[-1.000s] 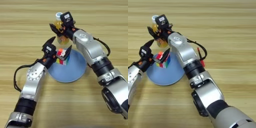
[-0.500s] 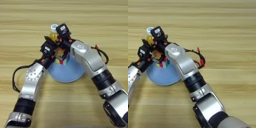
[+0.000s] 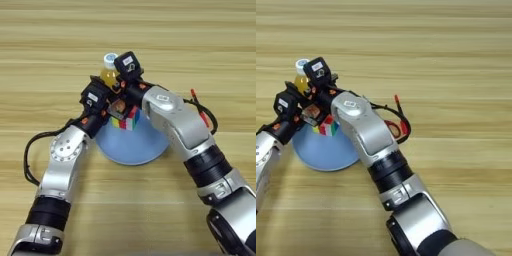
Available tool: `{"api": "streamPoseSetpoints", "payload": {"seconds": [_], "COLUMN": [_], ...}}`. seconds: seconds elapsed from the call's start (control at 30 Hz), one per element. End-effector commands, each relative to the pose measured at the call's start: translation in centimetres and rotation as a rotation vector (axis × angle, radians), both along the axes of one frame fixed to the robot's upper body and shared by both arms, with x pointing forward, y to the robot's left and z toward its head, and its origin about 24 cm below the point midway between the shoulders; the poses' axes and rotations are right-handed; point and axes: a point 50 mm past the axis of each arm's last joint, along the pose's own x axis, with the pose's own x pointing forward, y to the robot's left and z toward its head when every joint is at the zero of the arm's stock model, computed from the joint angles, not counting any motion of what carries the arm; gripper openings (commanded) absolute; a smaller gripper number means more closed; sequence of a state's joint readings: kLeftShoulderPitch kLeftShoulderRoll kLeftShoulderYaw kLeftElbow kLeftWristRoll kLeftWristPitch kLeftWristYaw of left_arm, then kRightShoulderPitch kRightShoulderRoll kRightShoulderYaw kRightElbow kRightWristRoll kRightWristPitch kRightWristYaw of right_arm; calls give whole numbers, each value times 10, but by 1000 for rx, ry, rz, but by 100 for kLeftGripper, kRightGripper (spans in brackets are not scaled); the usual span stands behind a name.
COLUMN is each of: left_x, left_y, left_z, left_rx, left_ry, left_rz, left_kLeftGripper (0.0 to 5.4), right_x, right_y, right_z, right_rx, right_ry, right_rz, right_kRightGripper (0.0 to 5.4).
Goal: Move the objects on the table
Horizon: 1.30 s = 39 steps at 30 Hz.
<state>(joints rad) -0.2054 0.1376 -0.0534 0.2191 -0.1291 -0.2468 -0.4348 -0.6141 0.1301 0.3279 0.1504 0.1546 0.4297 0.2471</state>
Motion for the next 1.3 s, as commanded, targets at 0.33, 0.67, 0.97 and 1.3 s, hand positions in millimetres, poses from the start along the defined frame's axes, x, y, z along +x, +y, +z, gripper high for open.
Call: {"api": "streamPoseSetpoints", "payload": {"seconds": [0.33, 0.67, 0.97, 1.3], "left_x": [2, 2, 3, 3], "left_y": [-1, 1, 2, 3], "left_z": [-2, -1, -2, -2], "left_rx": [-19, -24, -26, -23], "left_ry": [14, 14, 14, 13], "left_rz": [-27, -23, -15, -15], "left_kLeftGripper": [385, 341, 340, 340], "right_x": [-12, -11, -10, -15], "right_y": [19, 17, 15, 17], "right_z": [13, 9, 7, 21], "right_rx": [56, 49, 44, 88], "right_ry": [-3, 2, 6, -65], "right_rz": [66, 59, 52, 84], "right_kRightGripper": [352, 352, 441, 525]}}
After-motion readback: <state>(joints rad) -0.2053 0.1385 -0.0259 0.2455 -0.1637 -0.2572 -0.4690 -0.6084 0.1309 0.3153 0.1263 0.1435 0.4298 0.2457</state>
